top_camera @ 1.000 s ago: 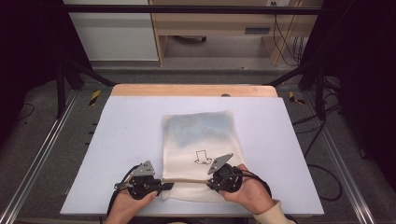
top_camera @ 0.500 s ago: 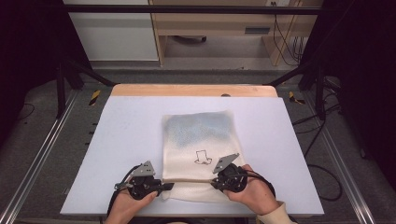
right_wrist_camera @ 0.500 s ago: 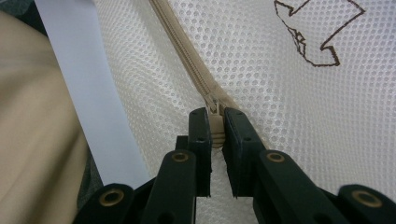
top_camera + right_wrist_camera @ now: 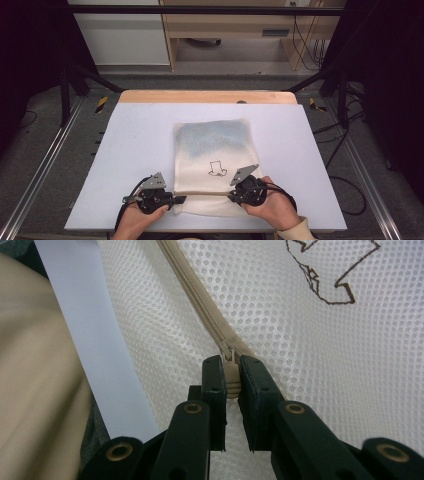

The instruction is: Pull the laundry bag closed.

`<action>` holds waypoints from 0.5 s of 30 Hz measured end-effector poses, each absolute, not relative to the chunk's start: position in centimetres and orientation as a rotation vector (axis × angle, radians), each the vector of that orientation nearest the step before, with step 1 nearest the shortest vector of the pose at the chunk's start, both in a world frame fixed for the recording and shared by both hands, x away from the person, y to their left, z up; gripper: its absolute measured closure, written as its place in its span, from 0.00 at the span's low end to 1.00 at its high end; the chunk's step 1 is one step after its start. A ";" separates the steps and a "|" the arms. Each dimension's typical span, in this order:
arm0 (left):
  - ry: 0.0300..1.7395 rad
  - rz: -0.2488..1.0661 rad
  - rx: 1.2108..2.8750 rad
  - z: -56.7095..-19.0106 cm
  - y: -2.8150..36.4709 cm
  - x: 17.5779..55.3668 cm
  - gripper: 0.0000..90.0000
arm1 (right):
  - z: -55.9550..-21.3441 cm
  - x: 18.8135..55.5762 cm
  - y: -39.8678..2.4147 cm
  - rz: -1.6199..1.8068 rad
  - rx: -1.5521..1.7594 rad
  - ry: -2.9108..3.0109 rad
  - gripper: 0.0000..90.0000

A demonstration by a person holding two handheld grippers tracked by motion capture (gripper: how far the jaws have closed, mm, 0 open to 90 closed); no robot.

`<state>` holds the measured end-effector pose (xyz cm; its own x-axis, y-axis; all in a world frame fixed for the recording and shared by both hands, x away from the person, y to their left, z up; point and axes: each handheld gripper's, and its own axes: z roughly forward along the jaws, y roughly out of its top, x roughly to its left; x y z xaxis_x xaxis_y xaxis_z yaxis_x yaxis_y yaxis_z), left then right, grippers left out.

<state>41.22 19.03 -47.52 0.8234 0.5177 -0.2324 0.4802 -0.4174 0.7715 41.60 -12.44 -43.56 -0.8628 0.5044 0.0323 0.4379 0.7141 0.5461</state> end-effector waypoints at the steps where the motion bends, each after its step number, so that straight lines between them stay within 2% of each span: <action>1: 0.734 0.053 2.079 -47.5 19.0 41.2 0.91 | -43.5 41.6 -12.6 0.848 0.777 2.795 0.91; 15: 0.737 0.059 2.077 -47.5 19.1 41.2 0.91 | -43.4 41.5 -13.6 0.857 0.802 2.773 0.91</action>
<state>41.24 19.10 -47.48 0.8211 0.5228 -0.2292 0.4796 -0.4141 0.7736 41.51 -13.56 -43.36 -0.8501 0.5257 0.0314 0.4518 0.6974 0.5563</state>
